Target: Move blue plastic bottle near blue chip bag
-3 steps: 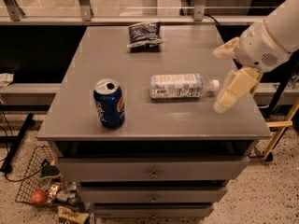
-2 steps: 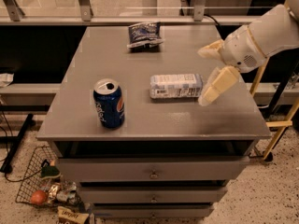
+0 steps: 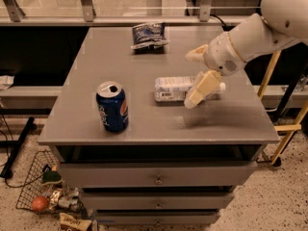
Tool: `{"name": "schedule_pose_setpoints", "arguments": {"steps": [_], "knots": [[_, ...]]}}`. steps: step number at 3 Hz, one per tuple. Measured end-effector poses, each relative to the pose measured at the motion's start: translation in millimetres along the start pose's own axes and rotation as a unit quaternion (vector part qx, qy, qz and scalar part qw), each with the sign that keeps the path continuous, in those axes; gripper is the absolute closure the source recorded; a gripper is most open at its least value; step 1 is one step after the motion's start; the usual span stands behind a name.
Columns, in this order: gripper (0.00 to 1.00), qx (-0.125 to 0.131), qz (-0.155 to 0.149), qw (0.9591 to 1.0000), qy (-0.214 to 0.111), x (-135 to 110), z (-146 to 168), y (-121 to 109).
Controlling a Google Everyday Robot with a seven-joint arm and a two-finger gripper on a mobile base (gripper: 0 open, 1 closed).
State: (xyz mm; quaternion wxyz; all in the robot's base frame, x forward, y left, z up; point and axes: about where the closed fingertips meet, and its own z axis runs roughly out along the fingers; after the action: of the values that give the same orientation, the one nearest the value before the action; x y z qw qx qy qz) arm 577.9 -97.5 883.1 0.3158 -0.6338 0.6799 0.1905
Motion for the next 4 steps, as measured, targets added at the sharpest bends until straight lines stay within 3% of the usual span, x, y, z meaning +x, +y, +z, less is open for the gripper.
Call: {"name": "schedule_pose_setpoints", "arguments": {"steps": [1, 3, 4], "knots": [[0.16, -0.004, -0.001, 0.9998, 0.02, 3.2, 12.1, -2.2], [0.72, 0.016, 0.021, 0.9981, 0.056, 34.4, 13.5, -20.8], [0.95, 0.033, 0.029, 0.9986, 0.028, 33.2, 0.9, -35.6]]}}
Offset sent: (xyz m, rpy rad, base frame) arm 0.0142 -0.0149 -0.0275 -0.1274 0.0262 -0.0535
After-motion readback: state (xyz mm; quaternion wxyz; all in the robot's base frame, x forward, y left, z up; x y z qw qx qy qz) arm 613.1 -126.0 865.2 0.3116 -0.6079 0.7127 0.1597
